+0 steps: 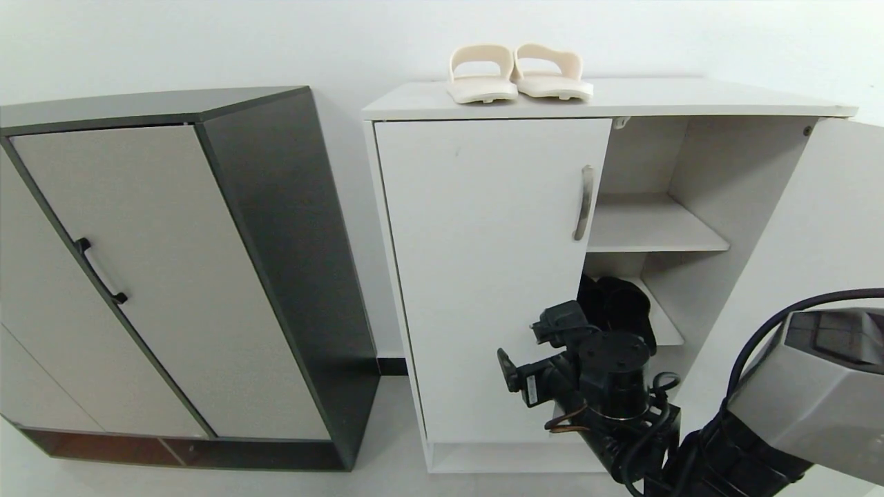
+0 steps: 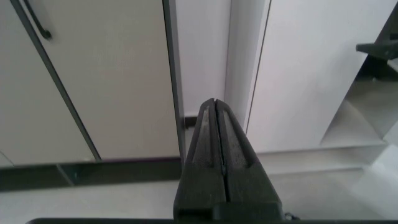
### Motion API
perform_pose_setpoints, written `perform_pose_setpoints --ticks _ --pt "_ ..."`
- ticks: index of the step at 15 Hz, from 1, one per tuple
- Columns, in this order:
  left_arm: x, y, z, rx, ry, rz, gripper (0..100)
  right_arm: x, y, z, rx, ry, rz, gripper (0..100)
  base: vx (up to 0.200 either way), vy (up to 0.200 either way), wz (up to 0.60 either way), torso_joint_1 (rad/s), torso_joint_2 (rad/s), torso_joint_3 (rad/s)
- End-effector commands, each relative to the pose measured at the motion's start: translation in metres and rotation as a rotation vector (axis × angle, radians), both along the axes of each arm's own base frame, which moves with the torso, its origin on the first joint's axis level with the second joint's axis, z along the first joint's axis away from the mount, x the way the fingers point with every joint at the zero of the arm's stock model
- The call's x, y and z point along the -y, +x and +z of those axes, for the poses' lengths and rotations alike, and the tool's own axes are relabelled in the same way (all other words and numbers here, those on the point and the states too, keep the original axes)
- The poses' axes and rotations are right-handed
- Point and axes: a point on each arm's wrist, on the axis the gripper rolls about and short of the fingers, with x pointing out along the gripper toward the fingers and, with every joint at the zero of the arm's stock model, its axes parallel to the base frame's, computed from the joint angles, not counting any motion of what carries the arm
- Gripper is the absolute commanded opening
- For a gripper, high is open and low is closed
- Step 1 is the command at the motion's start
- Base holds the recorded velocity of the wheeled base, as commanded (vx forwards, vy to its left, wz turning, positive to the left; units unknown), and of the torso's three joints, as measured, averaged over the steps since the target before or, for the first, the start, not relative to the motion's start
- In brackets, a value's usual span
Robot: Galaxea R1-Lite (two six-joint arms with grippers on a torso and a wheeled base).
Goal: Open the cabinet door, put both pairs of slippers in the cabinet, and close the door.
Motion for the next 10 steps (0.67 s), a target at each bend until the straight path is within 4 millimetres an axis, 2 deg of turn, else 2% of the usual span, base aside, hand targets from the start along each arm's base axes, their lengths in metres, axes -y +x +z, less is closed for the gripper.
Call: perform_pose_setpoints --ticks 1,4,10 --pt "0.0000 0.0001 0.0004 0.001 0.000 0.001 0 -0.0001 0.0000 -0.0011 -0.003 -0.003 0.000 100 0.000 0.000 0.00 0.032 -0.25 -0.354" --pt "0.0000 0.0001 0.0004 0.001 0.000 0.001 0 0.0000 -0.0001 -0.0006 -0.001 -0.002 0.000 100 0.000 0.000 0.00 0.048 -0.53 -0.362" --pt "0.0000 0.0001 0.0005 0.003 0.000 0.001 0 0.0005 -0.0007 -0.0015 -0.005 -0.005 0.000 100 0.000 0.000 0.00 0.119 -0.47 -0.338"
